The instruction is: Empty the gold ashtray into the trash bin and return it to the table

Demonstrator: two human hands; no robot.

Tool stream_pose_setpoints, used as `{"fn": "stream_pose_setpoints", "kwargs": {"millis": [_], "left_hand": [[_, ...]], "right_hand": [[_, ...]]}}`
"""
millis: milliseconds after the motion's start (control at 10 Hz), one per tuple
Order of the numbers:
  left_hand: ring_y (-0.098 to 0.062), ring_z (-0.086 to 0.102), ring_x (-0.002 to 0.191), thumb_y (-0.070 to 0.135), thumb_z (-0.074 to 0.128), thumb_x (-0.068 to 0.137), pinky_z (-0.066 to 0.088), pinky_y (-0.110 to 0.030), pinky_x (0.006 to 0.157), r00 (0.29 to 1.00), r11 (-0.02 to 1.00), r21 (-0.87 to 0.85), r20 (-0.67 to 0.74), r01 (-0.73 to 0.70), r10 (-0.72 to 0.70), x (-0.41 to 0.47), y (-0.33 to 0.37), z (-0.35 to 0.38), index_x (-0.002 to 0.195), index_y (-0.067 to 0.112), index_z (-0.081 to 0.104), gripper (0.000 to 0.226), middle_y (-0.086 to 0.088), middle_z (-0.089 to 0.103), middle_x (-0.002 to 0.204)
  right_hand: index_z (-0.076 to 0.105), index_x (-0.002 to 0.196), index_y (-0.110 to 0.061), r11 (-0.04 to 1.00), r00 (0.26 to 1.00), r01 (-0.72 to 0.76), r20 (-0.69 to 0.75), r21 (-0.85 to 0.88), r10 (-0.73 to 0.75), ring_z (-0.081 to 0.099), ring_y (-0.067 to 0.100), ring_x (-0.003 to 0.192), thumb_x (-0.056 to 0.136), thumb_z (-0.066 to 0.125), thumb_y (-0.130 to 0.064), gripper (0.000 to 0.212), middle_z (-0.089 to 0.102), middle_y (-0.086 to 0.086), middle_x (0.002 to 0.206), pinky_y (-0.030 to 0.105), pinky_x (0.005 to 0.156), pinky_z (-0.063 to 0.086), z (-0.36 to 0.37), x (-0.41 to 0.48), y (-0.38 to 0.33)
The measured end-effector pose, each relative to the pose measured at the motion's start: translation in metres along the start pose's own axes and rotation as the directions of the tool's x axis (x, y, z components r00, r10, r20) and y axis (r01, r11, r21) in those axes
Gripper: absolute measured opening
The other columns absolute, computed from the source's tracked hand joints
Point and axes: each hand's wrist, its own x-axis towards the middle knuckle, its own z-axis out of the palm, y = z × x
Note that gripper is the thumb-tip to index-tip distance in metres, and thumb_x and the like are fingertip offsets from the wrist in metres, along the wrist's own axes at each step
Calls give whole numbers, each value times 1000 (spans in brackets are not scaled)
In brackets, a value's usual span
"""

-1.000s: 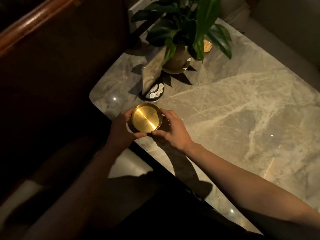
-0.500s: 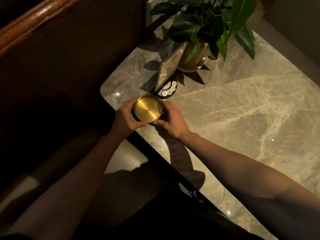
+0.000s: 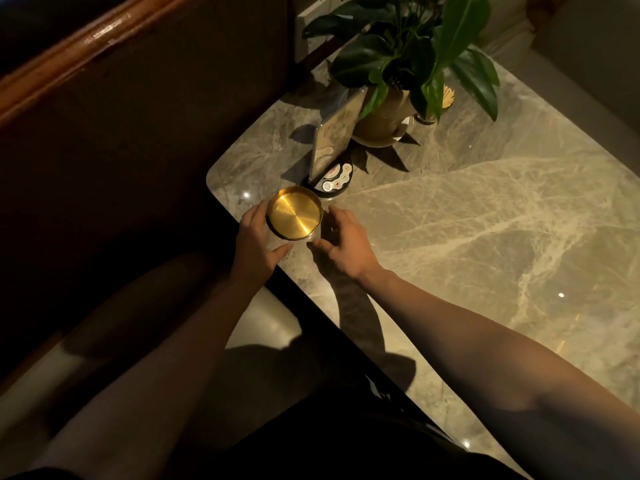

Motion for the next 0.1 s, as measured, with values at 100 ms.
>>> {"fn": "stream_pose_setpoints", "kwargs": {"millis": [100], "left_hand": [[-34,54,119,11,80,72,46,-45,102,997,999,31,-74,-12,14,-14,2,7,132,-2,49,69,-22,54,129]], "right_hand": [[39,144,-3,1000,999,19,-25,-10,-19,48,28,126,89,67,-26,65,50,17,138,33,108,35,-10,-11,14]]}}
